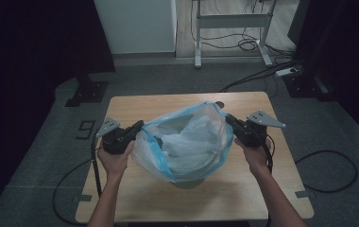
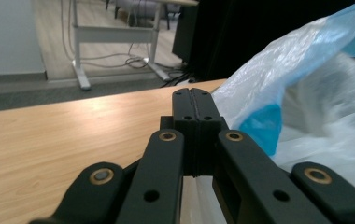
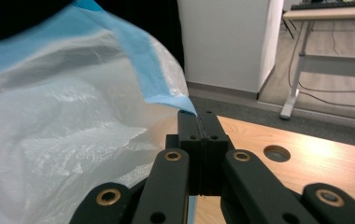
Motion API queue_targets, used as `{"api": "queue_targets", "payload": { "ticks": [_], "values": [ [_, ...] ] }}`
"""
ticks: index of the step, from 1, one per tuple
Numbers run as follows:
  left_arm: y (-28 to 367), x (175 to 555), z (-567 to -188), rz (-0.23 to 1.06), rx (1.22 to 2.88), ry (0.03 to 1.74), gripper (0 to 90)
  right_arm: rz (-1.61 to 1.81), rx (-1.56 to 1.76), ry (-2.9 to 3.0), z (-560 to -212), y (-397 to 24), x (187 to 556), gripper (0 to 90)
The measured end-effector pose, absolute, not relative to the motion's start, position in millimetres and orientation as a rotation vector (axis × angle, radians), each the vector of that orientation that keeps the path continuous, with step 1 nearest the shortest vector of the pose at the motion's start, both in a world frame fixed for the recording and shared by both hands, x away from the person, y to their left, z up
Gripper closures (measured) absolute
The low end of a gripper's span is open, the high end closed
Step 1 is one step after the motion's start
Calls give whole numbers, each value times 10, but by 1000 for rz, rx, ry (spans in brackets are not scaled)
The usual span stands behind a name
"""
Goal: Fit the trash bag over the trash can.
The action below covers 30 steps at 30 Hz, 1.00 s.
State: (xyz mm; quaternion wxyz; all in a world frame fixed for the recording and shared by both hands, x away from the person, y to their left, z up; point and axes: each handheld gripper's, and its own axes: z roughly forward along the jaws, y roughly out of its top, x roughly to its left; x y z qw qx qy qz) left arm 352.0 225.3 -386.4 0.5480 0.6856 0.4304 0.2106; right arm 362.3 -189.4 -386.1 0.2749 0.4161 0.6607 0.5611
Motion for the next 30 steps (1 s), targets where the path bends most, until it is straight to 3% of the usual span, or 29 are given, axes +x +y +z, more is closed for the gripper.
{"api": "queue_targets", "payload": {
  "ticks": [11, 30],
  "values": [
    [2251, 3761, -4239, 414, 1651, 1132, 900, 1454, 1224, 1868, -4253, -1730, 3989, 887],
    [2292, 3837, -4539, 268, 1715, 1223, 900, 1366, 1338, 1990, -4589, -1733, 4089, 886]
  ]
}}
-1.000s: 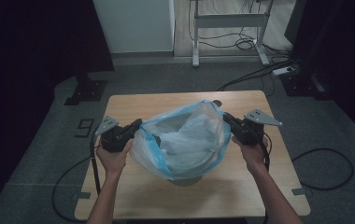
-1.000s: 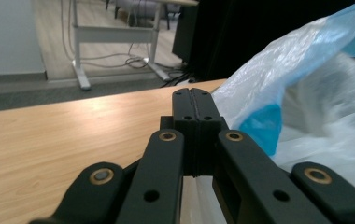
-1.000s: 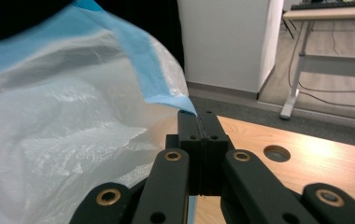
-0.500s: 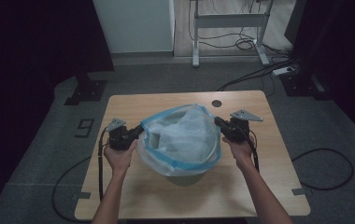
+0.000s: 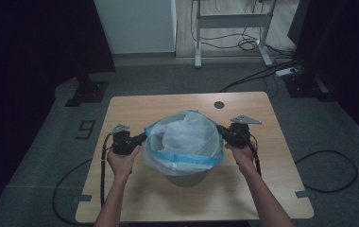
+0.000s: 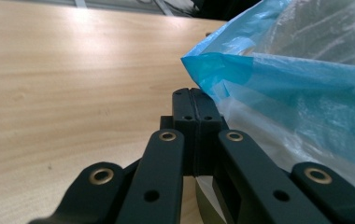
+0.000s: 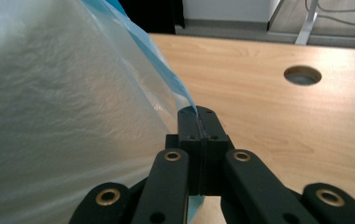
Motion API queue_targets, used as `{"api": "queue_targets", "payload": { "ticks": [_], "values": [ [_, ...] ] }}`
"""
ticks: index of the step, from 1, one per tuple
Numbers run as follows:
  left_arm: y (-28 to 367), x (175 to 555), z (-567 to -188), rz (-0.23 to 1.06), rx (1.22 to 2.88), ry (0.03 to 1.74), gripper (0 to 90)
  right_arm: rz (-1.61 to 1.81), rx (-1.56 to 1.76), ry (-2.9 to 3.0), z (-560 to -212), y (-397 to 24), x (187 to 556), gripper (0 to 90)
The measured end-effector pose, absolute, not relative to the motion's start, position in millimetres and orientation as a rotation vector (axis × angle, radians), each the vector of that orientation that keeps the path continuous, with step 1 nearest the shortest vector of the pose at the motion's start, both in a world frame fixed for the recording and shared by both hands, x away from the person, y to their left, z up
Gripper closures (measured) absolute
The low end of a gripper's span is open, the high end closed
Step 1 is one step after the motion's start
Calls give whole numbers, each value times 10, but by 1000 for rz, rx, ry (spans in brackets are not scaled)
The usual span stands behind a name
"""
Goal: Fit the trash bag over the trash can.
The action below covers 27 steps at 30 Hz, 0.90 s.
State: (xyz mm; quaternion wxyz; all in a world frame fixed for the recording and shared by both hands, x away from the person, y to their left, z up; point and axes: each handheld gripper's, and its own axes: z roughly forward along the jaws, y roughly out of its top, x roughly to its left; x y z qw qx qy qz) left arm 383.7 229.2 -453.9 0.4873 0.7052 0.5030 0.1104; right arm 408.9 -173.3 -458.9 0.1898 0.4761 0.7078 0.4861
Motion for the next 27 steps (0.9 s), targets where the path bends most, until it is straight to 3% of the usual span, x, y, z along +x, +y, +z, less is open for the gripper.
{"api": "queue_targets", "payload": {
  "ticks": [6, 8, 9, 10, 12, 19, 27],
  "values": [
    [2308, 3765, -4565, 259, 1707, 1202, 899, 1345, 1365, 2001, -4662, -1782, 4053, 865],
    [2317, 3741, -4551, 266, 1704, 1192, 899, 1343, 1363, 1956, -4657, -1814, 4012, 774],
    [2320, 3729, -4538, 270, 1702, 1189, 899, 1359, 1365, 1884, -4603, -1873, 3944, 683],
    [2324, 3719, -4526, 274, 1701, 1186, 899, 1359, 1365, 1884, -4603, -1873, 3944, 683],
    [2331, 3705, -4503, 281, 1699, 1181, 899, 1384, 1367, 1835, -4518, -1945, 3861, 588],
    [2344, 3650, -4454, 291, 1676, 1167, 899, 1521, 1246, 1853, -4235, -2088, 3390, 427],
    [2350, 3612, -4441, 293, 1667, 1161, 898, 1690, 1042, 1980, -4254, -2049, 2928, 346]
  ]
}}
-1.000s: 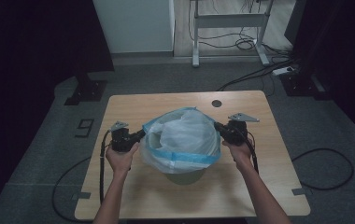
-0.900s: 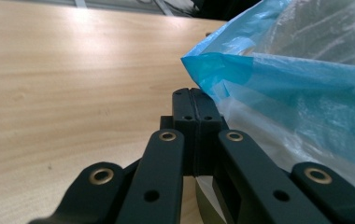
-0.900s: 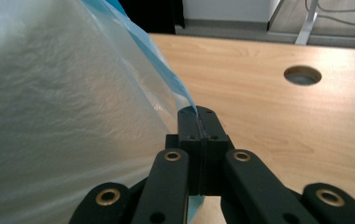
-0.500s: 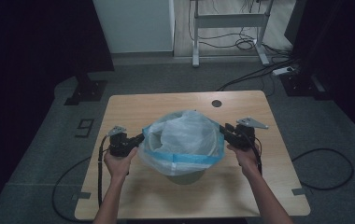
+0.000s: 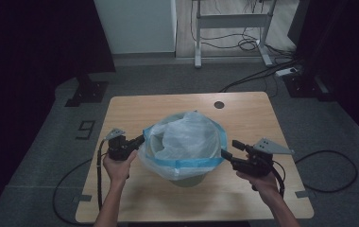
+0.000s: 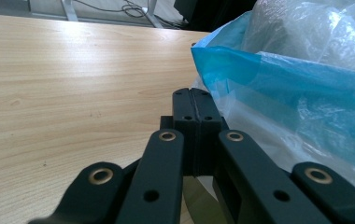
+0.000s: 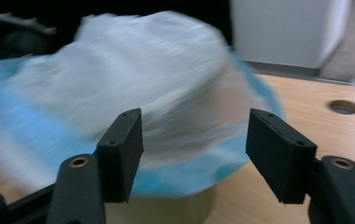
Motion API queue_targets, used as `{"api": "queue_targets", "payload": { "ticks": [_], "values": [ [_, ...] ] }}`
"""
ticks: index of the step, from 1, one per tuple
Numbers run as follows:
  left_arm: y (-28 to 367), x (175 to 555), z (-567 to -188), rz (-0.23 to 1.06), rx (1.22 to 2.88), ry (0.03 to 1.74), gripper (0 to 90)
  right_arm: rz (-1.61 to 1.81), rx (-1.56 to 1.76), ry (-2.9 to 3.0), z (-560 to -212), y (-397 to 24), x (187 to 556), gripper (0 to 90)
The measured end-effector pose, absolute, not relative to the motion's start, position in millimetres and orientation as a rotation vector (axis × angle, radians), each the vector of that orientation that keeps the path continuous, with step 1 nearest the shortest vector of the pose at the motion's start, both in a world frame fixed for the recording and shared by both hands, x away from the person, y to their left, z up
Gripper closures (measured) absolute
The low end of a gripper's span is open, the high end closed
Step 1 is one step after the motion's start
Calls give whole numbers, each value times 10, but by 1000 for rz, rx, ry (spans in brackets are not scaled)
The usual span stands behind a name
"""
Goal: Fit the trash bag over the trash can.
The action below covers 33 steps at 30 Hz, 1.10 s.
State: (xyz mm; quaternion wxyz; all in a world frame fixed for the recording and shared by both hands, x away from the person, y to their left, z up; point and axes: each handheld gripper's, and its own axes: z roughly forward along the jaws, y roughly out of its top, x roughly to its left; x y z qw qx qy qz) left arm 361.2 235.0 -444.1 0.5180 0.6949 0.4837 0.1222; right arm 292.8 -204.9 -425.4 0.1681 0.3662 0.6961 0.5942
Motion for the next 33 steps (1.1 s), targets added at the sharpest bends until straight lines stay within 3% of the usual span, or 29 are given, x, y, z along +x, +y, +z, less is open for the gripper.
{"api": "queue_targets", "payload": {
  "ticks": [6, 15, 17, 18, 19, 20, 21, 22, 23, 24, 27, 33],
  "values": [
    [2336, 3613, -4445, 290, 1670, 1162, 898, 1727, 892, 2069, -4345, -1938, 2813, 292],
    [2338, 3609, -4455, 285, 1665, 1165, 898, 1759, 849, 2124, -4468, -1808, 2812, 286],
    [2337, 3606, -4458, 284, 1666, 1164, 898, 1748, 855, 2117, -4484, -1782, 2800, 329],
    [2334, 3603, -4461, 283, 1667, 1163, 898, 1739, 853, 2110, -4495, -1765, 2795, 398],
    [2334, 3603, -4461, 283, 1667, 1163, 898, 1739, 853, 2110, -4495, -1765, 2795, 398],
    [2332, 3602, -4463, 284, 1668, 1163, 898, 1736, 835, 2101, -4505, -1758, 2785, 525],
    [2331, 3601, -4465, 283, 1668, 1163, 898, 1736, 835, 2101, -4505, -1758, 2785, 525],
    [2330, 3601, -4468, 282, 1668, 1164, 898, 1732, 822, 2100, -4509, -1755, 2778, 605],
    [2334, 3601, -4471, 283, 1668, 1165, 898, 1727, 796, 2103, -4521, -1747, 2760, 749],
    [2334, 3601, -4471, 283, 1668, 1165, 898, 1727, 796, 2103, -4521, -1747, 2760, 749],
    [2344, 3596, -4472, 281, 1670, 1165, 898, 1709, 780, 2137, -4585, -1745, 2752, 888],
    [2353, 3574, -4478, 281, 1676, 1165, 898, 1730, 796, 2164, -4731, -1818, 2794, 889]
  ]
}}
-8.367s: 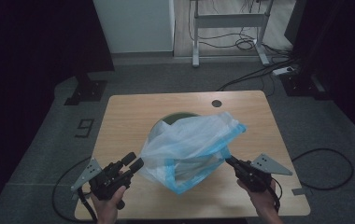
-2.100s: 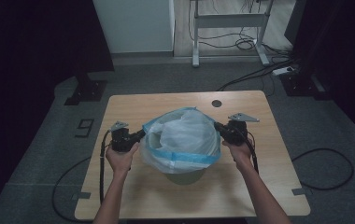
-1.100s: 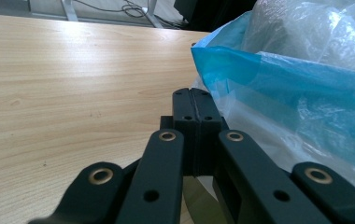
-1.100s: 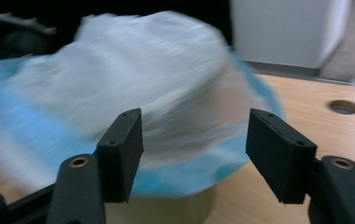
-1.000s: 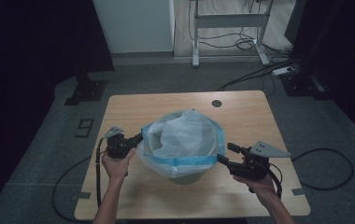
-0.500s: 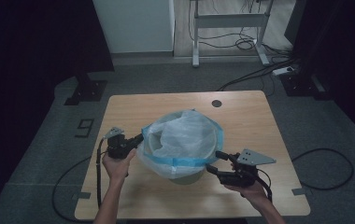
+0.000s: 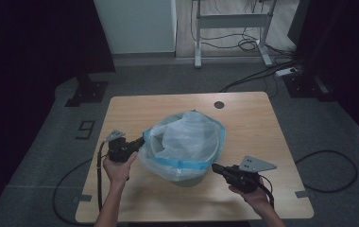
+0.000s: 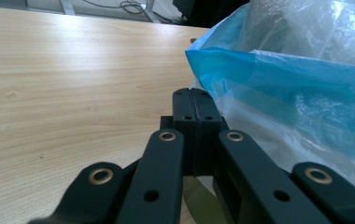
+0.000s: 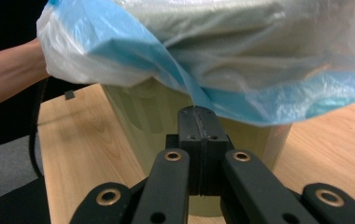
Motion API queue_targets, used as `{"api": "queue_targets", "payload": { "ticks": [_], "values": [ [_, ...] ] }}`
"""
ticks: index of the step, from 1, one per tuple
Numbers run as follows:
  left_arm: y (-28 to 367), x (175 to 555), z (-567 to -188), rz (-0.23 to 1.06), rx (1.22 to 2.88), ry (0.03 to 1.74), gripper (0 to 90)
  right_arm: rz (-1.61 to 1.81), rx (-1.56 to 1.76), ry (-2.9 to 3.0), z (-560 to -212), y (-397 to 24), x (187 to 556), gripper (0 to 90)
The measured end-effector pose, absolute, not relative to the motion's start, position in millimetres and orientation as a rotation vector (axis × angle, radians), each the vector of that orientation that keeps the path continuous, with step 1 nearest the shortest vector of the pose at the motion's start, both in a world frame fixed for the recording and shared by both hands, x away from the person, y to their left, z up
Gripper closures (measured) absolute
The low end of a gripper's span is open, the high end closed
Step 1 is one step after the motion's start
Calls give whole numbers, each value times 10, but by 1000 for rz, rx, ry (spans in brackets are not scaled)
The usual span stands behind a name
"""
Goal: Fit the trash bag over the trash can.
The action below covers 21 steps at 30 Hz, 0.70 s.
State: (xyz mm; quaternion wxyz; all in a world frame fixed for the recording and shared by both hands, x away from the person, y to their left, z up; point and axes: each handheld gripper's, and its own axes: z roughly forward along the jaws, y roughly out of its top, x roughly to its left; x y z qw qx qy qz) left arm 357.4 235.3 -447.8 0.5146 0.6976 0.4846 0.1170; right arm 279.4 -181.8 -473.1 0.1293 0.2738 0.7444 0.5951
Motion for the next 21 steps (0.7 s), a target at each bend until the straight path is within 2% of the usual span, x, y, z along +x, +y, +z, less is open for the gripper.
{"api": "queue_targets", "payload": {
  "ticks": [3, 4, 5, 6, 7, 8, 14, 15, 21],
  "values": [
    [2357, 3575, -4474, 280, 1673, 1167, 899, 1720, 790, 2147, -4740, -1833, 2775, 866],
    [2359, 3576, -4474, 279, 1671, 1168, 898, 1723, 785, 2109, -4720, -1856, 2743, 717],
    [2362, 3578, -4474, 277, 1670, 1168, 898, 1726, 783, 2089, -4701, -1873, 2728, 681],
    [2362, 3579, -4474, 277, 1670, 1169, 899, 1732, 785, 2068, -4678, -1893, 2713, 681],
    [2362, 3579, -4474, 277, 1671, 1169, 899, 1732, 785, 2068, -4678, -1893, 2713, 638],
    [2360, 3578, -4474, 277, 1670, 1170, 898, 1745, 785, 2031, -4626, -1932, 2688, 554],
    [2353, 3575, -4469, 276, 1670, 1169, 898, 1808, 764, 1973, -4505, -2024, 2649, 462],
    [2352, 3576, -4466, 276, 1671, 1168, 898, 1801, 764, 1967, -4471, -2045, 2653, 424],
    [2332, 3584, -4435, 280, 1675, 1164, 898, 1795, 718, 2023, -4428, -2036, 2723, 347]
  ]
}}
